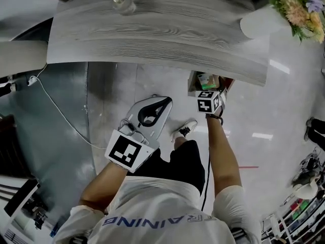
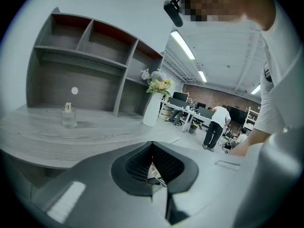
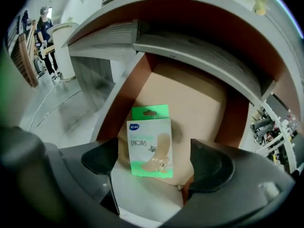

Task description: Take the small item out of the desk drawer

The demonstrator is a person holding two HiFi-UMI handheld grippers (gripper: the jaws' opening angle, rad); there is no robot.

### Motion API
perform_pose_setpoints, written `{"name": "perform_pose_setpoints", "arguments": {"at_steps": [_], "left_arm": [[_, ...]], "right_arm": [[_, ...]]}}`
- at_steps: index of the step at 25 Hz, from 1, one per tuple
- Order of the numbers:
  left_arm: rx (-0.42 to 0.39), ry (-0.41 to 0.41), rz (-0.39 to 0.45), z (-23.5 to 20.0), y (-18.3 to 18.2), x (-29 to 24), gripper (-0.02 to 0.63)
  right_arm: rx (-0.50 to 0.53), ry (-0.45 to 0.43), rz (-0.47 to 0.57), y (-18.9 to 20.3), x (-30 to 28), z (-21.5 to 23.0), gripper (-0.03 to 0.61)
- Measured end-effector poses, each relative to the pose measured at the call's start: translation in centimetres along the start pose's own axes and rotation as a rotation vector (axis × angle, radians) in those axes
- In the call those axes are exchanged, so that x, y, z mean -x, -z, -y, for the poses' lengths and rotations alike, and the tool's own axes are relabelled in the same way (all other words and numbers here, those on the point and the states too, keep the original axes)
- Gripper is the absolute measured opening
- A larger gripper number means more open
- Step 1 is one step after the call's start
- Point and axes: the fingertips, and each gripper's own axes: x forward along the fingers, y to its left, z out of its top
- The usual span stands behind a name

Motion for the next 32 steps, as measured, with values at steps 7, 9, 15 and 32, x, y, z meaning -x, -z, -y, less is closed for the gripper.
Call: {"name": "perform_pose_setpoints", "arguments": {"at_steps": [7, 9, 15, 32], "left_arm": [[0.015, -0.012, -0.026, -0.4, 1.1, 0.0, -0.002], [0.016, -0.016, -0.029, -0.5, 1.2, 0.1, -0.002], [0.031, -0.024, -0.029, -0.7, 1.4, 0.3, -0.002], [0.054, -0.014, 0.032, -1.0, 0.2, 2.0, -0.002]], "right_arm": [[-0.005, 0.037, -0.022, 0.6, -1.6, -0.1, 0.459], [-0.003, 0.04, -0.017, 0.5, -1.8, -0.2, 0.446], [-0.008, 0.037, -0.013, 0.7, -1.9, -0.2, 0.434], [-0.054, 0.038, 0.053, -0.4, 1.2, -0.3, 0.339]]}}
